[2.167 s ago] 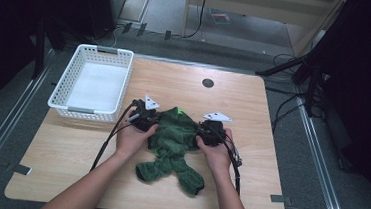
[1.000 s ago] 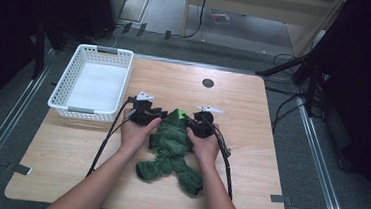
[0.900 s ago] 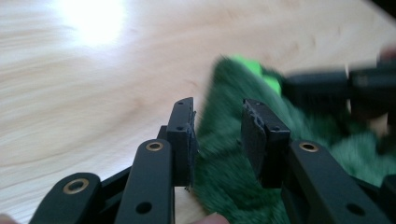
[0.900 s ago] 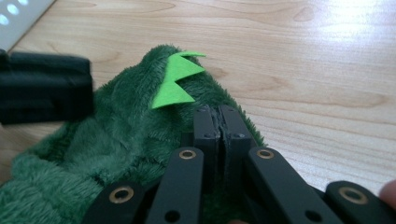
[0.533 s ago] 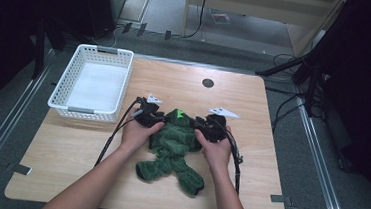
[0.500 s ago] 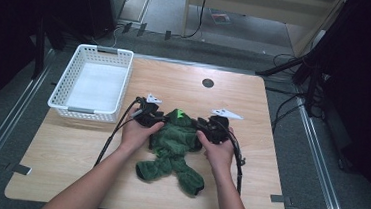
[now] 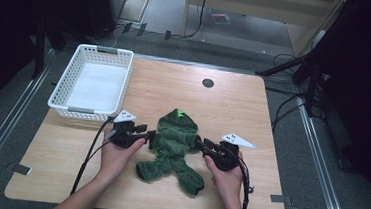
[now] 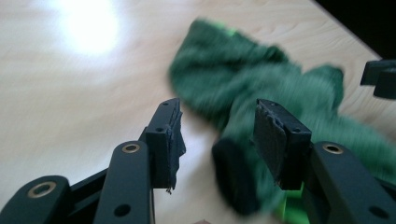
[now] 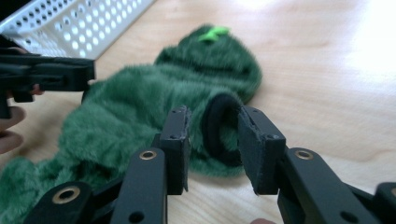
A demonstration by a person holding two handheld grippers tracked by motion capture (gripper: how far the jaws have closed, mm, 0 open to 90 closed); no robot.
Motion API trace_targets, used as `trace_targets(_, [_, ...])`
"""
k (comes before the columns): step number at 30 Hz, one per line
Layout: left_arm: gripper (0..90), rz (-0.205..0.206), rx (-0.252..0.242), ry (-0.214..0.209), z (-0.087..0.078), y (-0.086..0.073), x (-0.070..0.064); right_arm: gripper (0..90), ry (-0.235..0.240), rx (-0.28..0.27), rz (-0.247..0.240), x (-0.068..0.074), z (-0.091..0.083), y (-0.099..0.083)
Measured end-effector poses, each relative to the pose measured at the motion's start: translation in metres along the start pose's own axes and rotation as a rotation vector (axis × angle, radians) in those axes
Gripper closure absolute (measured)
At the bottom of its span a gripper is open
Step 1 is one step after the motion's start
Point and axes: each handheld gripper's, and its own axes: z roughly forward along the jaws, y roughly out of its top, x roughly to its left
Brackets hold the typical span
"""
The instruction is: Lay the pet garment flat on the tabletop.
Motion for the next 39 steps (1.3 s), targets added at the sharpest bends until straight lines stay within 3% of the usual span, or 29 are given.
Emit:
trace_targets(3, [49.8, -0.044, 0.029, -0.048, -0.003, -0.013, 0.003, 55.6, -0.005, 0.027, -0.013, 0.003, 0.009, -0.002])
trace_targets(4, [49.3, -0.048, 0.034, -0.058, -0.002, -0.015, 0.003, 51.4, -0.026, 0.036, -0.029, 0.004, 0.013, -0.002])
trace_targets(6, [48.0, -0.032, 0.053, -0.059, 0.001, -0.016, 0.003, 51.5, -0.053, 0.038, -0.029, 0.006, 0.022, -0.003])
trace_targets(8, [48.0, -0.046, 0.06, -0.093, 0.004, -0.016, 0.001, 60.0, -0.035, 0.057, -0.009, 0.006, 0.029, -0.004])
trace_targets(9, [49.0, -0.034, 0.064, -0.108, 0.006, -0.016, -0.001, 66.8, -0.024, 0.06, -0.016, 0.008, 0.031, -0.005])
trace_targets(12, [69.6, 0.002, 0.073, -0.138, 0.007, -0.015, -0.005, 85.0, 0.008, 0.059, -0.09, 0.019, 0.029, -0.006])
trace_targets(14, [82.2, 0.015, 0.067, -0.159, 0.005, -0.011, -0.005, 87.7, 0.025, 0.025, -0.114, 0.023, 0.022, -0.002])
trace_targets(16, [84.9, 0.022, 0.029, -0.176, -0.002, -0.005, -0.004, 88.3, 0.037, -0.013, -0.109, 0.025, 0.013, 0.004])
trace_targets(17, [85.5, 0.021, 0.005, -0.181, -0.007, 0.0, -0.002, 88.4, 0.049, -0.061, -0.094, 0.024, 0.001, 0.012])
trace_targets(21, [85.9, 0.02, -0.019, -0.142, -0.017, 0.01, 0.011, 88.3, 0.062, -0.079, -0.075, 0.02, -0.008, 0.017])
trace_targets(23, [86.2, 0.013, 0.002, -0.125, -0.016, 0.008, 0.018, 88.3, 0.045, -0.041, -0.047, 0.013, -0.007, 0.015])
trace_targets(26, [86.2, 0.059, 0.078, -0.08, -0.008, 0.0, 0.021, 88.3, 0.038, 0.077, 0.02, 0.0, 0.005, 0.003])
trace_targets(29, [86.3, 0.105, 0.126, -0.036, -0.001, -0.005, 0.019, 88.3, -0.009, 0.149, -0.02, -0.001, 0.014, -0.006])
trace_targets(31, [86.3, 0.126, 0.142, -0.018, 0.0, -0.006, 0.018, 88.3, -0.007, 0.155, -0.021, 0.001, 0.014, -0.007])
trace_targets(34, [86.2, 0.133, 0.156, -0.018, 0.001, -0.006, 0.018, 87.9, -0.014, 0.165, -0.039, 0.002, 0.013, -0.007])
trace_targets(38, [86.0, 0.115, 0.16, -0.018, -0.001, -0.007, 0.019, 90.0, -0.091, 0.206, -0.078, -0.001, 0.015, -0.014])
trace_targets(39, [85.9, 0.102, 0.162, -0.03, -0.002, -0.008, 0.021, 90.0, -0.084, 0.203, -0.068, -0.003, 0.014, -0.014])
